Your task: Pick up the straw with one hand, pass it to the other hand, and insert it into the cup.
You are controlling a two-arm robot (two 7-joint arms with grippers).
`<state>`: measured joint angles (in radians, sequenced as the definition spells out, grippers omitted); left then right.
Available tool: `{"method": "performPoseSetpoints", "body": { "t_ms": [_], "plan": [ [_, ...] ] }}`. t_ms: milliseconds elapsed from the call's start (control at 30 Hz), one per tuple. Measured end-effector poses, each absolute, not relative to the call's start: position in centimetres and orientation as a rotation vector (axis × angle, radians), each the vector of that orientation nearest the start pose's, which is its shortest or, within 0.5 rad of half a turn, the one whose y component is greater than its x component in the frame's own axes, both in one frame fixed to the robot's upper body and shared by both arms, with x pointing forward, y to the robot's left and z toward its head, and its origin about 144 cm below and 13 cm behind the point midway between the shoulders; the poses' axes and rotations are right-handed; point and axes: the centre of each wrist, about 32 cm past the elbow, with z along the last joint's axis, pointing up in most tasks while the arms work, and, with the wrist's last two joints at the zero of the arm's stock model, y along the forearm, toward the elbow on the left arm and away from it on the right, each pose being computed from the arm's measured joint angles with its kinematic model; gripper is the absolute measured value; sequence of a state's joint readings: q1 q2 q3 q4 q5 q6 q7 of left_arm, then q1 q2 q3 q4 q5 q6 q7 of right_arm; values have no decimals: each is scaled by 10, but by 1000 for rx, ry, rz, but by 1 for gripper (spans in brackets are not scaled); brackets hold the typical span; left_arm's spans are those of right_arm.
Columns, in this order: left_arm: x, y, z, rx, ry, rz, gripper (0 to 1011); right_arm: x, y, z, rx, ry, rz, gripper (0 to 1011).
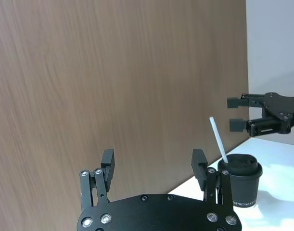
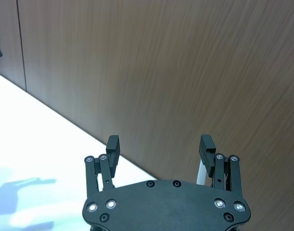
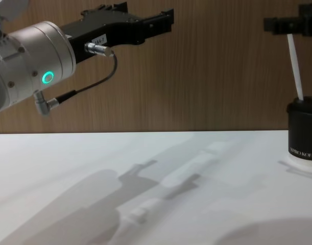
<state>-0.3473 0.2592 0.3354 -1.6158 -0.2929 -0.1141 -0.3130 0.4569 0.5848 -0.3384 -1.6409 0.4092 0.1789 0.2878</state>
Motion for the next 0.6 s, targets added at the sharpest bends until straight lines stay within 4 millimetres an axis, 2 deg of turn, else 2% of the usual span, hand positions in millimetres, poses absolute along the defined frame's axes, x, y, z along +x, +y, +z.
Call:
{"method": "performPoseSetpoints", "body": {
  "t_ms": [600],
  "plan": [
    [541,190,1271,-229,-420,817,1003,530,-282,1299,-74,-236,-1028,1001]
  ]
}}
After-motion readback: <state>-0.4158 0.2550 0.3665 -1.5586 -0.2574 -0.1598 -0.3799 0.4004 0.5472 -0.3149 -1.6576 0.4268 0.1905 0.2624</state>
